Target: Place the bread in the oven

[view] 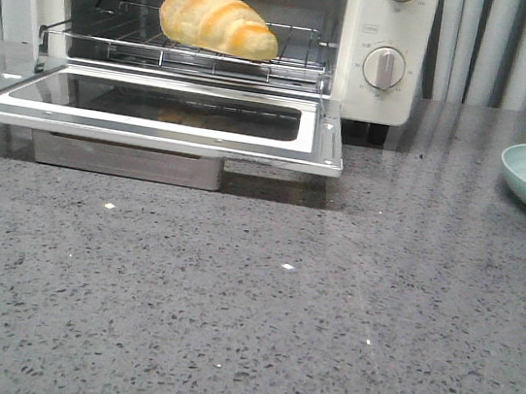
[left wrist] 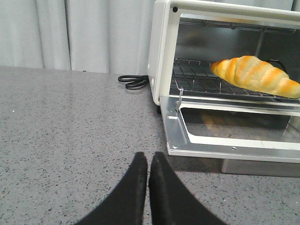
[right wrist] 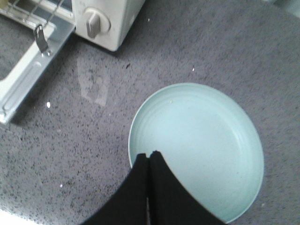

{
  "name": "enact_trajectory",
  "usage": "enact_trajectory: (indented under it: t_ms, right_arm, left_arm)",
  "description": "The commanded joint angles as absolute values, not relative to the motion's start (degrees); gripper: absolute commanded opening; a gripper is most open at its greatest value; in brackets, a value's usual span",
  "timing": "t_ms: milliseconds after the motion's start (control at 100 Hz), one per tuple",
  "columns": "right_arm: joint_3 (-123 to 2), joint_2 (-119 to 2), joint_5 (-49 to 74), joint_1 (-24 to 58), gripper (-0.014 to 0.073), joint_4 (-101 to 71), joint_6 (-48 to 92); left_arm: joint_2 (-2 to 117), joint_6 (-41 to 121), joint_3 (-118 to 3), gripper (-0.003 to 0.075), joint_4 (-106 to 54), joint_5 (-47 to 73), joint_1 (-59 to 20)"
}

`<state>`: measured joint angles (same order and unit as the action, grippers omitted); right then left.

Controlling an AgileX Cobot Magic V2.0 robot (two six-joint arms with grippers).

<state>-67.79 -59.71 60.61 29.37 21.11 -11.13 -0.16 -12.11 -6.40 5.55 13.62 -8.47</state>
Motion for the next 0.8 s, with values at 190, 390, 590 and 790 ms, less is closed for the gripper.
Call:
enact_trajectory:
  t_ms: [190,390,590,790]
  right_arm:
    - [-46.3,-48.67,39.79,22.28,-0.0068,14.24,-11.86]
    - [-34.6,-43.91,26.5,19.0,-0.0068,10.41,-11.86]
    - [-26.23,-35.98,17.93,16.24,-0.0068,8.6,-11.86]
    - [-18.01,-25.97,12.97,12.18,-0.0068,7.25,-11.86]
  left_arm:
    - [-1.64,-12.01,-7.91,-0.0021,5.16,8.93,-8.44]
    - [-1.64,-12.01,-7.91,-0.0021,5.16,8.93,-8.44]
    - [-1.64,-12.01,-7.91,-0.0021,5.16,8.93,-8.44]
    - [-1.64,-12.01,-7.91,-0.0021,5.16,8.93,-8.44]
